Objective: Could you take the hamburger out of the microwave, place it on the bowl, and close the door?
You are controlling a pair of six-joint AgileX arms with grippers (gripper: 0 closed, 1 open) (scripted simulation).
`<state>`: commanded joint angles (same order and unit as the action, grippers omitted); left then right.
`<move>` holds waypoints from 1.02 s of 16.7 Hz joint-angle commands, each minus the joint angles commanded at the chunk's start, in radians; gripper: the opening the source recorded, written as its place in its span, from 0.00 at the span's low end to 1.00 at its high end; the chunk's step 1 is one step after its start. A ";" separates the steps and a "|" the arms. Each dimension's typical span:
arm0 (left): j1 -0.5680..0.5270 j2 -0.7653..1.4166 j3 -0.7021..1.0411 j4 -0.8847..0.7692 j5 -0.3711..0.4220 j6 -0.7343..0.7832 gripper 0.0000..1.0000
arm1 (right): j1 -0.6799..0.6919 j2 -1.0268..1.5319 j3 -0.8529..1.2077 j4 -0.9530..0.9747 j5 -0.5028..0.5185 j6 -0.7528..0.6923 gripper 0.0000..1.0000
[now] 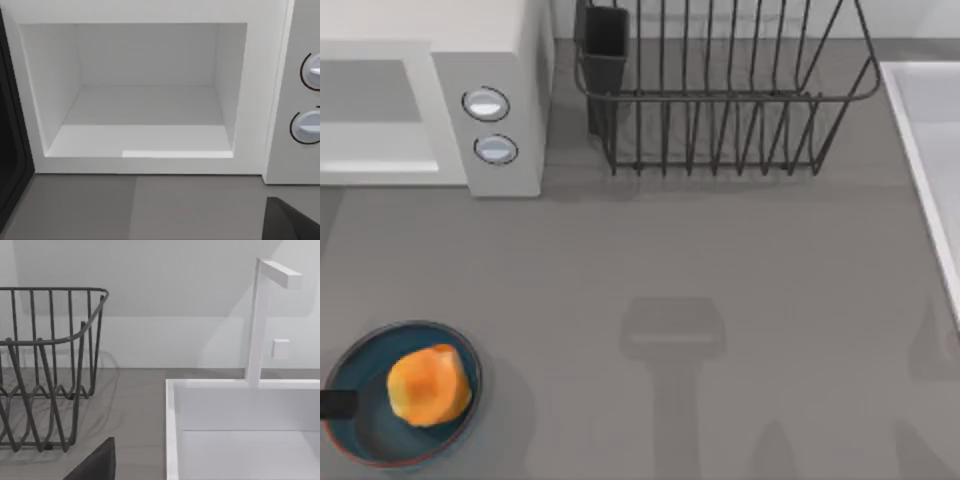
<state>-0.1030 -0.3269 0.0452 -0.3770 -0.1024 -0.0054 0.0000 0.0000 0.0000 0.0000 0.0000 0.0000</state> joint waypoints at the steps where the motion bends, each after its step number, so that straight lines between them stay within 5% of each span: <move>1: 0.000 0.000 0.000 0.000 0.000 0.000 0.00 | 0.000 0.000 0.000 0.000 0.000 0.000 1.00; 7: -0.071 0.118 0.026 -0.005 -0.074 -0.010 0.00 | 0.000 0.000 0.000 0.000 0.000 0.000 1.00; 14: -0.482 0.196 0.088 -0.010 -0.482 -0.054 0.00 | 0.000 0.000 0.000 0.000 0.000 0.000 1.00; 17: -0.595 0.229 0.105 0.003 -0.595 -0.068 0.00 | 0.000 0.000 0.000 0.000 0.000 0.000 1.00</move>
<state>-0.6977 -0.0977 0.1500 -0.3740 -0.6974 -0.0737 0.0000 0.0000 0.0000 0.0000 0.0000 0.0000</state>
